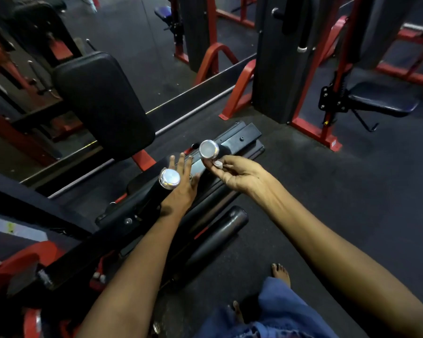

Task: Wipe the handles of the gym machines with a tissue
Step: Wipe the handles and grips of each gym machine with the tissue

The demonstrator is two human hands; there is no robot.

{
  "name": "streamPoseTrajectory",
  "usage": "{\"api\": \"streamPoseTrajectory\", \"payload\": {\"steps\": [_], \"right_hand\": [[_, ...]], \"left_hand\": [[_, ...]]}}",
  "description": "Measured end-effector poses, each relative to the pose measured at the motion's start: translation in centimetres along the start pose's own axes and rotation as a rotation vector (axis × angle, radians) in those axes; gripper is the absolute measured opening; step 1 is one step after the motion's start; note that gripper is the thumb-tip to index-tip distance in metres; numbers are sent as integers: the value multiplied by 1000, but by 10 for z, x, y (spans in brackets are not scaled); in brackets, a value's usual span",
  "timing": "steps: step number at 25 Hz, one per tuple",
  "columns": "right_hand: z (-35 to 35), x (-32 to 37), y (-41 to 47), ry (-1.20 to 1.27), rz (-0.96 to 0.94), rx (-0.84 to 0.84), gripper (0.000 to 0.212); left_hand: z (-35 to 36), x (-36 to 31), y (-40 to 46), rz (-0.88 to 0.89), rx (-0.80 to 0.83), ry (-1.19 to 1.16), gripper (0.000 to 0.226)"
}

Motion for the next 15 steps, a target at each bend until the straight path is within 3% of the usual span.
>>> {"api": "streamPoseTrajectory", "payload": {"steps": [1,3,5,8,11,15], "right_hand": [[1,-1,-2,47,32,53,21],[-1,6,3,140,4,-15,28],[1,5,5,154,-9,-88,30],[11,-6,-16,150,45,30,23],[9,2,-19,114,53,38,29],[7,4,-11,83,8,-46,22]], "left_hand": [[1,0,0,63,-79,113,59],[-1,-1,-1,110,-145,309,55],[-3,-7,-4,135,-151,327,51],[-11,-17,-13,202,-225,346,49],[-12,-20,-10,237,-202,467,51],[-8,-18,-14,235,-148,550,52]]}}
Point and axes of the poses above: each hand's wrist, its own y-axis towards the middle knuckle, its own z-axis out of the palm, x = y × z, the point moved 5 cm from there along y, towards the middle knuckle, and after that the axes turned 14 degrees about -z, right-handed, at the moved point
